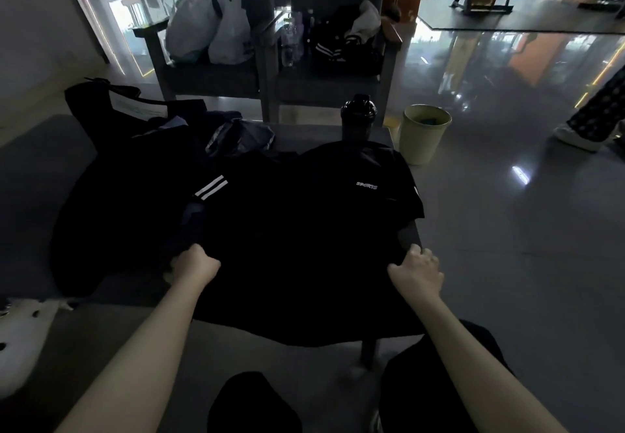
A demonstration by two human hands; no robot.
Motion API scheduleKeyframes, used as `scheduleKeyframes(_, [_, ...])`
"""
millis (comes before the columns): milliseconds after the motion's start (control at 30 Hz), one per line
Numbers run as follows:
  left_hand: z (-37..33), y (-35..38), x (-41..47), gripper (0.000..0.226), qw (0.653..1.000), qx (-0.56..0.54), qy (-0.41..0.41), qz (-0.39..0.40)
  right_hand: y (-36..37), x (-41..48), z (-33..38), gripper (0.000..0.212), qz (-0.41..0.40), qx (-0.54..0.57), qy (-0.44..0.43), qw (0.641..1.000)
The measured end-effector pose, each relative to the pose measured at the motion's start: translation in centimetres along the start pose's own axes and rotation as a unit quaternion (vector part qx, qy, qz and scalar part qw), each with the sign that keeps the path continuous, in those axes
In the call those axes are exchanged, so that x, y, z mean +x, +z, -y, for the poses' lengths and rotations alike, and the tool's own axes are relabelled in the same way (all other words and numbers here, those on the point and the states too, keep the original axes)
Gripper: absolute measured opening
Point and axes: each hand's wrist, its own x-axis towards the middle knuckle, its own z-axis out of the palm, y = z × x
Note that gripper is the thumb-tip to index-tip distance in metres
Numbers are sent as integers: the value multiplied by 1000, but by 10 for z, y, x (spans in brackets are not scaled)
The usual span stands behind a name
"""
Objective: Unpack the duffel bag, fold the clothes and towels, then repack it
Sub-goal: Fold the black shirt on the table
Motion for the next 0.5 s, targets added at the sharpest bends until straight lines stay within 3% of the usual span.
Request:
scheduleKeyframes(133, [13, -6, -17, 39, 999, -34, 5, 2, 2, -18, -9, 42, -2, -19, 59, 998])
scheduleKeyframes(233, [13, -11, -30, 43, 995, -91, 32, -9, 1, -30, -13, 30, -11, -8, 46, 999])
scheduleKeyframes(333, [10, -22, -46, 55, 991, -126, 43, -1, -4, -40, -16, 33, -23, 118, 33, 992])
scheduleKeyframes(500, [5, -47, -62, 47, 973, -205, 109, 0, -28, -66, -8, 41, -39, 291, -62, 954])
